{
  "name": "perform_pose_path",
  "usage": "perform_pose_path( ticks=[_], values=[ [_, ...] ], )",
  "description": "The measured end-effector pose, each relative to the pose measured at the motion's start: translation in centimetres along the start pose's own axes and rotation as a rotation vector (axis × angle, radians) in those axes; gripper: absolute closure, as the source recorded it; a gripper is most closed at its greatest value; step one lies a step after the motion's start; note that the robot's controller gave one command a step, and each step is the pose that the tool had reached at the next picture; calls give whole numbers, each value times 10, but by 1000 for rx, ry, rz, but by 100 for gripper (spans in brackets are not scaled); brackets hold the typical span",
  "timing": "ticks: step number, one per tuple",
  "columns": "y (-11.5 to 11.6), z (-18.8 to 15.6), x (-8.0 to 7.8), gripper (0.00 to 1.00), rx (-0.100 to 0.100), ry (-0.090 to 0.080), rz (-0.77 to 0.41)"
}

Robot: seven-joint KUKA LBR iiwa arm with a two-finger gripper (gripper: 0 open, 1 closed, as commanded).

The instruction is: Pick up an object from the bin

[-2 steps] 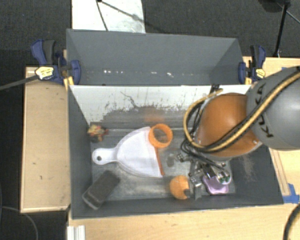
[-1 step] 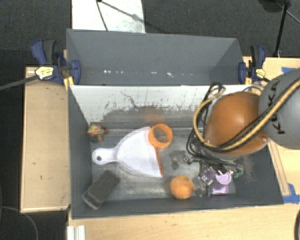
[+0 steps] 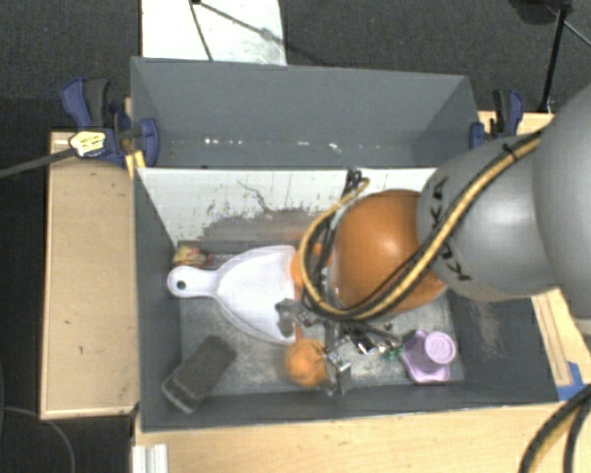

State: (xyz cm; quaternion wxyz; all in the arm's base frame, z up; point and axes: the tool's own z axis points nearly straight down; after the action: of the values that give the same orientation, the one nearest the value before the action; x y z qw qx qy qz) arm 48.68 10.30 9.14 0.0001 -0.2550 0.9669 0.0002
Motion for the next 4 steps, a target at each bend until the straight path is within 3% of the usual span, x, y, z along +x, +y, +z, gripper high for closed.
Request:
perform_pose_path(
  ticks=[1, 4],
  values=[
    [-43, 17, 29, 100, 2, -10, -463],
    [-44, 0, 32, 100, -3, -1, -458]
  ],
)
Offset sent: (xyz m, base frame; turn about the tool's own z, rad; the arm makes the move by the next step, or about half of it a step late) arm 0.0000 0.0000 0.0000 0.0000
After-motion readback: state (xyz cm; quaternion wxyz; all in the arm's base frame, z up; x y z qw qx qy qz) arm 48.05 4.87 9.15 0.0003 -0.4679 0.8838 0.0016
